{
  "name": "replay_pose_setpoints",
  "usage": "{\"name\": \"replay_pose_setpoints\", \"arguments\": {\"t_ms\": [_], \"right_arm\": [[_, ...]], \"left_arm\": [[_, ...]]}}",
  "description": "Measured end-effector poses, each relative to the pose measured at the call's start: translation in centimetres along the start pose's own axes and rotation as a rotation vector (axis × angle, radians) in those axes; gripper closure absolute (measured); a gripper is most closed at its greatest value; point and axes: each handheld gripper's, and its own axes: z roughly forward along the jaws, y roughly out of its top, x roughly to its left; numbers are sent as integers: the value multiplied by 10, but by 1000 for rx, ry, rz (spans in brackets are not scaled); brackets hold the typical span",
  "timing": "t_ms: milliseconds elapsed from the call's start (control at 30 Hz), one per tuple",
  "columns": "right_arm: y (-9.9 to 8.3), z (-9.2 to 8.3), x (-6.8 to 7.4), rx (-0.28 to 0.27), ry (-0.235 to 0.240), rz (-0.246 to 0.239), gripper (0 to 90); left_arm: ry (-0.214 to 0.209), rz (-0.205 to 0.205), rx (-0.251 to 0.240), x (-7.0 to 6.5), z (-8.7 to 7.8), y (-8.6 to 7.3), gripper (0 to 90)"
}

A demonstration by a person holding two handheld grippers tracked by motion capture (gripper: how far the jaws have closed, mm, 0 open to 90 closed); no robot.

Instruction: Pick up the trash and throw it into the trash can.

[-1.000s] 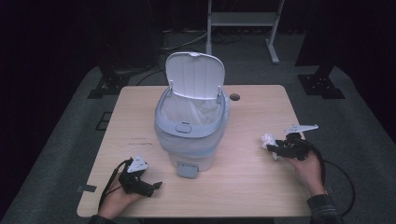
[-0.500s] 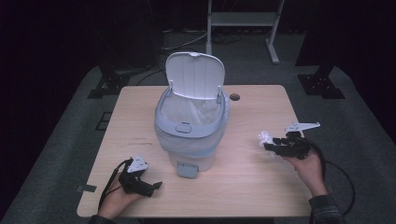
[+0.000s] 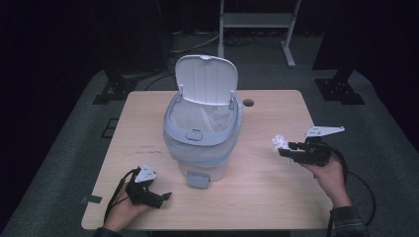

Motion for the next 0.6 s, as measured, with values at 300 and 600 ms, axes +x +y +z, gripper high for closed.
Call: {"name": "replay_pose_setpoints", "arguments": {"t_ms": [300,600], "right_arm": [[13,-8,8,-42,44,-17,564],[30,-13,27,-73,105,-63,564]], "left_arm": [[-1,-1,0,0,0,0,0],[0,0,0,0,0,0,0]]}}
